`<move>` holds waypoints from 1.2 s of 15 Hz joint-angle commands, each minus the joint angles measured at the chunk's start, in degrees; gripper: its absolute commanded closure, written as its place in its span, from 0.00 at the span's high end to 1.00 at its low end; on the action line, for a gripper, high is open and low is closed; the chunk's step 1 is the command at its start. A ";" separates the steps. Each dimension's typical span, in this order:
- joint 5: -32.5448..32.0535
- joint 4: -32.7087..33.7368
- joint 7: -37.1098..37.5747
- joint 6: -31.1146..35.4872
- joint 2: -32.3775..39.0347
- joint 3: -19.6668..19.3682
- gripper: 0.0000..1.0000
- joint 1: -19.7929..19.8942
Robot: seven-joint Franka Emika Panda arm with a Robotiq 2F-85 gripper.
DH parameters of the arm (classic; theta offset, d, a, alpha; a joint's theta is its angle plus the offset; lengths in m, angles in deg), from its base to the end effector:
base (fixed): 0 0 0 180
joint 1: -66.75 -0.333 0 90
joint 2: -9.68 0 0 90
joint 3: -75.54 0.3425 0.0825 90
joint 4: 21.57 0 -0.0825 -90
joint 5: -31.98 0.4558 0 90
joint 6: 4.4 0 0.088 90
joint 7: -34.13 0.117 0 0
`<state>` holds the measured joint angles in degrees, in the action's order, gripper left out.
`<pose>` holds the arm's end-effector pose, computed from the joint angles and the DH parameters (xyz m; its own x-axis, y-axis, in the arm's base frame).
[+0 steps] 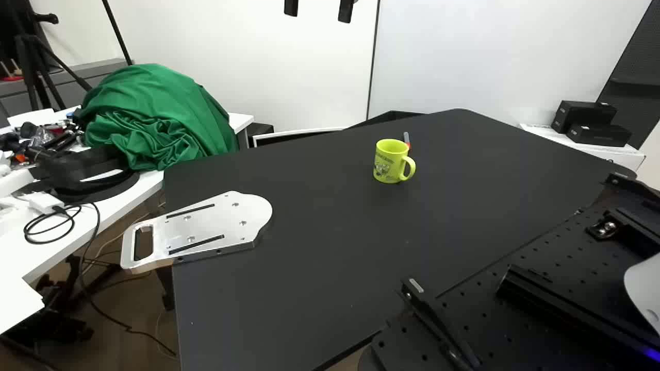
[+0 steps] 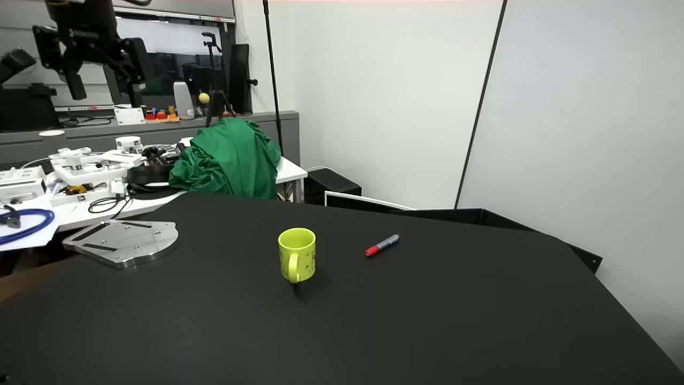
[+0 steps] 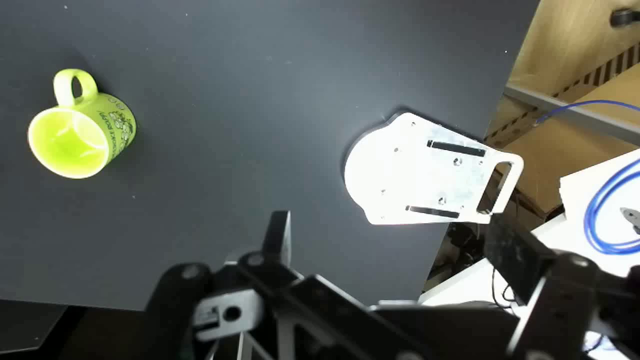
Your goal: Put the marker in the cup
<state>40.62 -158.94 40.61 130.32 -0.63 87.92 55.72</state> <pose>0.4912 0.2157 0.3695 0.9753 0.1874 0.1168 0.1988 -0.9754 -0.0953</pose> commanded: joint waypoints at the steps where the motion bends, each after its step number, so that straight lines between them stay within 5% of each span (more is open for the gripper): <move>1: -0.08 0.08 0.06 -0.09 0.01 -0.27 1.00 -0.27; 9: -2.93 0.62 1.48 0.25 0.23 -0.61 1.00 1.07; 18: -6.42 14.16 -0.95 -0.35 6.58 -12.03 1.00 12.20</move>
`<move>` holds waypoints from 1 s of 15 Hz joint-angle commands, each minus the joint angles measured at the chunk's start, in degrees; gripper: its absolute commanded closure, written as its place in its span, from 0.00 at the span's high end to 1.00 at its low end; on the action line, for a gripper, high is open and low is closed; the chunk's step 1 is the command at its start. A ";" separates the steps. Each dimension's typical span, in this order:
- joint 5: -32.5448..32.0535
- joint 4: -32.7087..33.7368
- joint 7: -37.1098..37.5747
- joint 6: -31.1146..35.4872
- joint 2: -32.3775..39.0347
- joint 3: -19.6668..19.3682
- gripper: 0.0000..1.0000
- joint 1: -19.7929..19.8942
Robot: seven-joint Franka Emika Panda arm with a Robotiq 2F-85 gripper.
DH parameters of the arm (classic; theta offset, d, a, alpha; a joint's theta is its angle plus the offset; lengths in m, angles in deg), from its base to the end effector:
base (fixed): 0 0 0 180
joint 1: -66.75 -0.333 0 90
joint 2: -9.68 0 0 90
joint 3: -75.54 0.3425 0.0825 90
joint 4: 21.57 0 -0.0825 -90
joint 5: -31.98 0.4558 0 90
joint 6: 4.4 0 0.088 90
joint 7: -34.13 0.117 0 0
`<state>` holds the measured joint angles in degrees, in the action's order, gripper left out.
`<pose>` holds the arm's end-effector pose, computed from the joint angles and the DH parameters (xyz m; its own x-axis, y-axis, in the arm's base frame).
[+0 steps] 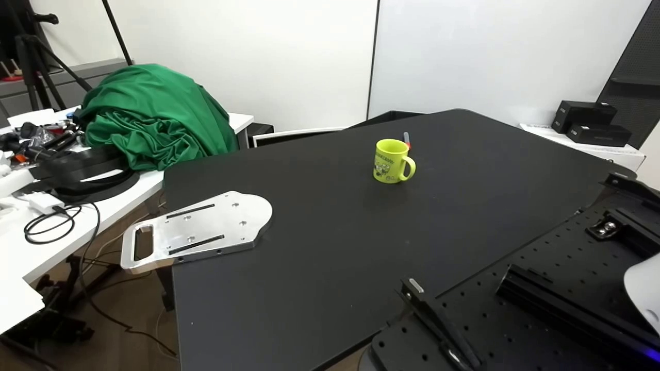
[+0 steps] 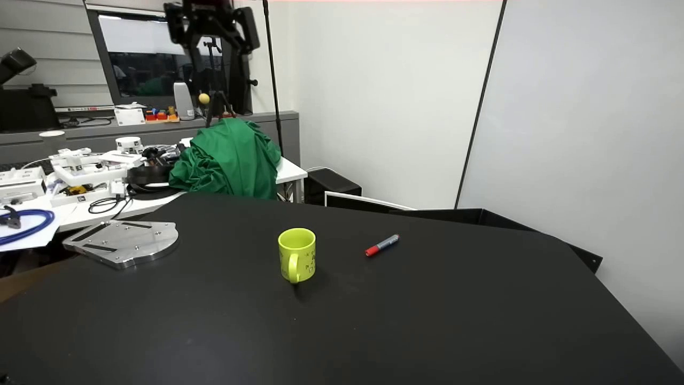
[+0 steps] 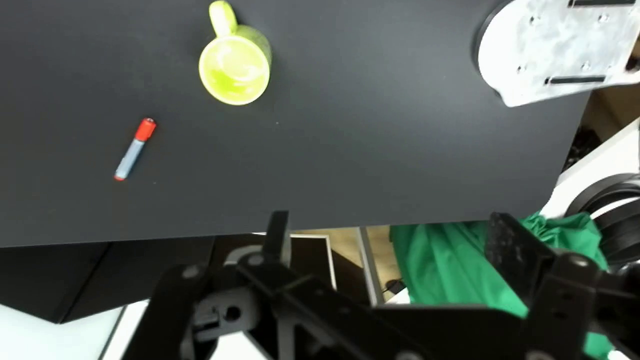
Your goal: Put the marker in the cup
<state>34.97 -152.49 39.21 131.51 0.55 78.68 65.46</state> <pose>0.5701 0.0455 0.4221 0.9697 -0.0496 0.2391 -0.0369 -0.9977 -0.0570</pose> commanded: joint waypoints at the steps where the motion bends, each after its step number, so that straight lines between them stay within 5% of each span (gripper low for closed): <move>1: -0.99 10.03 1.56 -1.10 7.12 -3.74 1.00 3.54; 5: -0.13 22.77 7.01 -0.15 16.11 -7.32 1.00 7.30; 15: 0.04 48.81 26.85 -5.48 38.11 -15.79 1.00 9.37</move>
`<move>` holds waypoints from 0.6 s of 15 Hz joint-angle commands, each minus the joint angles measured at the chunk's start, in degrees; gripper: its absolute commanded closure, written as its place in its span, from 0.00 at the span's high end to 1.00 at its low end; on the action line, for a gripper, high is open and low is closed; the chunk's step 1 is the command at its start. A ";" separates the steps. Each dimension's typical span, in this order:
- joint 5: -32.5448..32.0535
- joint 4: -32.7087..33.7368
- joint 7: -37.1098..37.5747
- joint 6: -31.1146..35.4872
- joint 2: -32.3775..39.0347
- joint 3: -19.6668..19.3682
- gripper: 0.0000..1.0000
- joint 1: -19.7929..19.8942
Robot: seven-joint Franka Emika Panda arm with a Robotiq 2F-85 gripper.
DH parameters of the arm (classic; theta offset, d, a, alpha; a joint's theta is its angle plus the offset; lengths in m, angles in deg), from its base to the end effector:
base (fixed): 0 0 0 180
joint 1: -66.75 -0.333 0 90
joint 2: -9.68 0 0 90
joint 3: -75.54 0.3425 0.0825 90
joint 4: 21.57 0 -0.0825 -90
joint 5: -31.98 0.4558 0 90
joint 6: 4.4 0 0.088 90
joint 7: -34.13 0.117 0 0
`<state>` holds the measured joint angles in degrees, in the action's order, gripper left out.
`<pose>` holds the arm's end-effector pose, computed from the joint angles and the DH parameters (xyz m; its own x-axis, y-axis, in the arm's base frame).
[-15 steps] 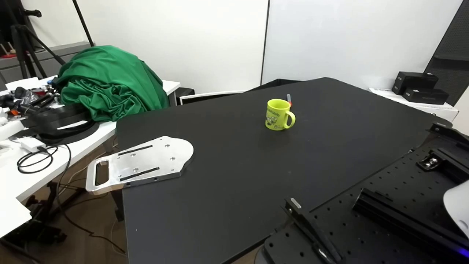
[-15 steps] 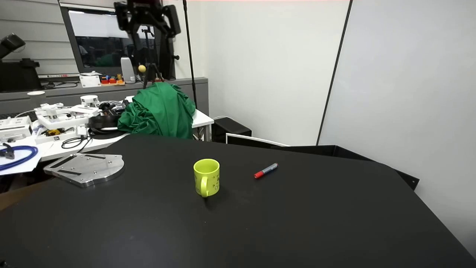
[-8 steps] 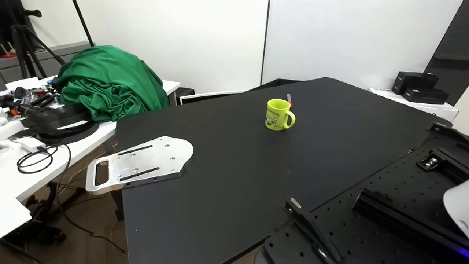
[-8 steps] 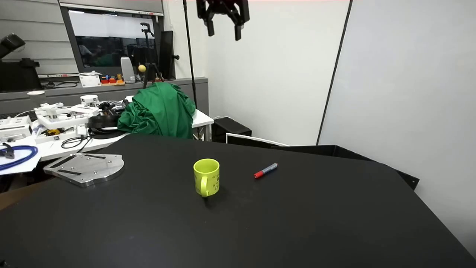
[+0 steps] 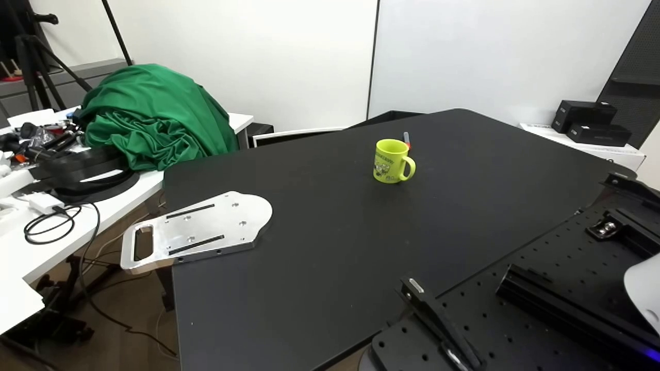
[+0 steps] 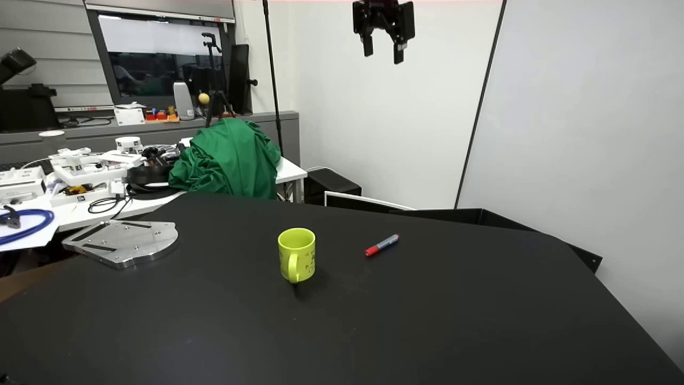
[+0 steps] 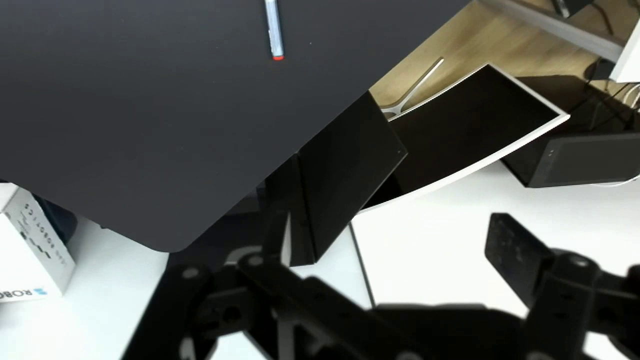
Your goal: Put the marker in the cup
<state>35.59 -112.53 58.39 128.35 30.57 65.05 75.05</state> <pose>0.7408 -0.2321 0.4566 0.6651 -0.6682 0.3333 -0.6648 -0.7332 -0.1432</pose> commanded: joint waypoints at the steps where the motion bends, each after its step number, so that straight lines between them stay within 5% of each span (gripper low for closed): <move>1: -0.78 10.72 10.05 -2.65 10.84 -3.02 1.00 -0.35; 4: 0.12 15.33 15.91 -3.63 17.75 -4.25 1.00 -0.17; 9: 4.53 20.39 13.02 -1.90 26.79 -0.96 1.00 2.01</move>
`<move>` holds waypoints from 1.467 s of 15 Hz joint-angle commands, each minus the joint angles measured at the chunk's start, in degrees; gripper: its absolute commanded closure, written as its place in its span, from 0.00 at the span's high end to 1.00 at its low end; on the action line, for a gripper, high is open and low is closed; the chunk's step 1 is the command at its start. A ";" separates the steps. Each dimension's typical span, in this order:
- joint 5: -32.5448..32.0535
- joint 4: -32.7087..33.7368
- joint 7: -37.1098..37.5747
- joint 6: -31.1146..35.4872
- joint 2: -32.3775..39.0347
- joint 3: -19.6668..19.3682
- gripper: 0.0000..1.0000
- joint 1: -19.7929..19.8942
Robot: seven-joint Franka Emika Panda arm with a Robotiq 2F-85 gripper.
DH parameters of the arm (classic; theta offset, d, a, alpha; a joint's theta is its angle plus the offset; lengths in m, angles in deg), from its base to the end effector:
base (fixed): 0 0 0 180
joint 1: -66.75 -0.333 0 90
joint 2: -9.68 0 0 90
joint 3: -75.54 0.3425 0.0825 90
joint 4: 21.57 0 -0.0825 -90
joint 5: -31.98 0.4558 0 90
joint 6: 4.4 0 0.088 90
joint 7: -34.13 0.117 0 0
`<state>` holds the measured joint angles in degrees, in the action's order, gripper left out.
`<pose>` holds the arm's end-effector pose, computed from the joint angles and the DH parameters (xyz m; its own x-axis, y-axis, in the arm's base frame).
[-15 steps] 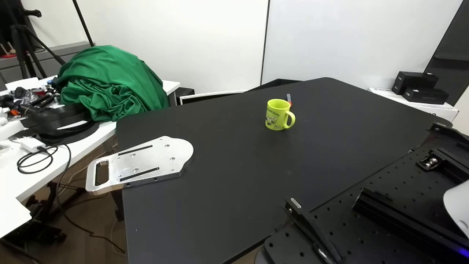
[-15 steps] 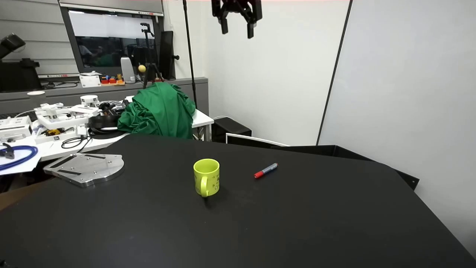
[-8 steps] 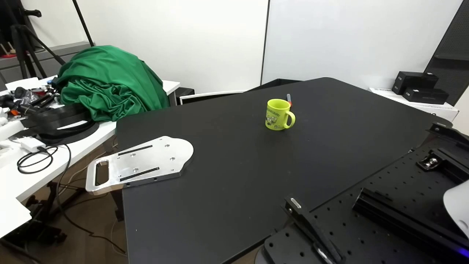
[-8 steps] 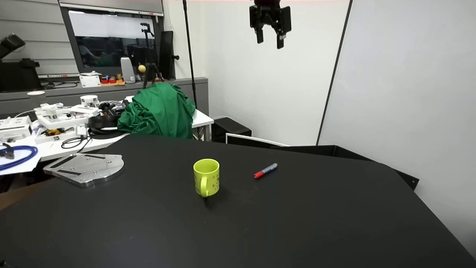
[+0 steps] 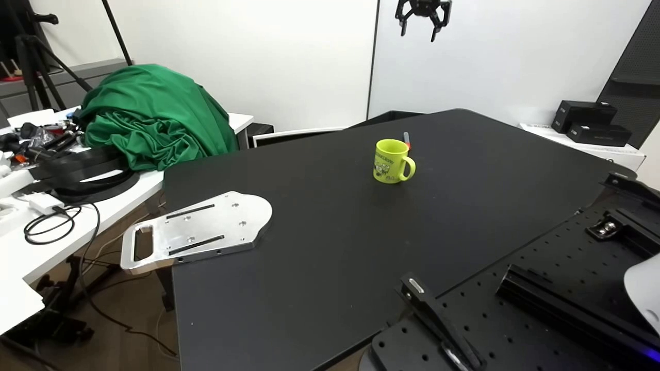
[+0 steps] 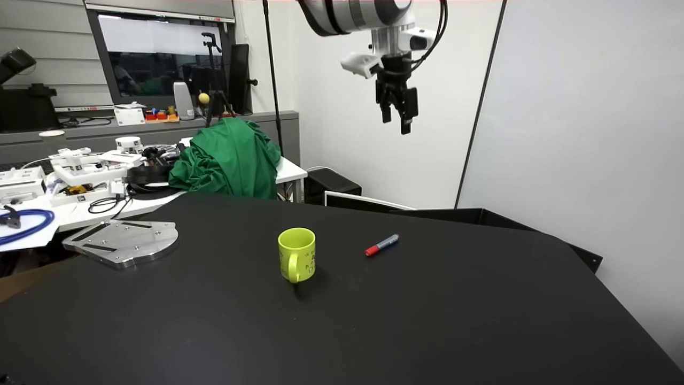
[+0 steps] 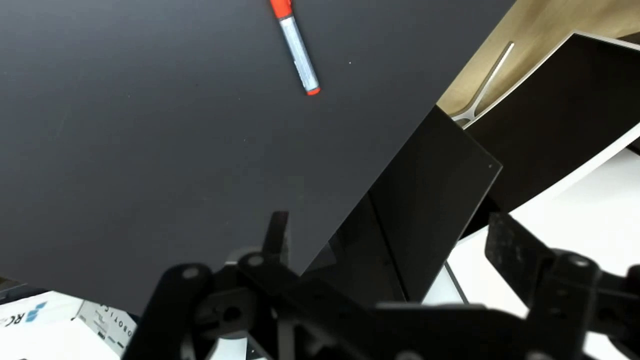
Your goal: Put the marker in the cup
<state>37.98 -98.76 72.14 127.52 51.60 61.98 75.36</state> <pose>0.7954 -0.2729 0.3004 0.4889 -0.8417 0.2292 -0.8490 -0.5195 -0.0968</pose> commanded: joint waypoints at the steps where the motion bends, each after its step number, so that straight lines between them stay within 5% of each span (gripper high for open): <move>1: 2.55 7.64 -3.09 -2.21 7.05 3.09 1.00 2.16; 2: 4.88 7.68 -8.97 -3.16 7.32 6.36 1.00 4.05; 3: 2.65 3.35 -3.84 -0.55 4.96 2.33 1.00 1.01; 11: 3.88 6.11 -7.15 -0.41 7.35 3.84 1.00 1.88; 22: 4.47 12.65 -6.83 -3.14 23.33 2.88 1.00 3.97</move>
<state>42.09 -90.26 65.58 126.26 71.20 64.59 78.70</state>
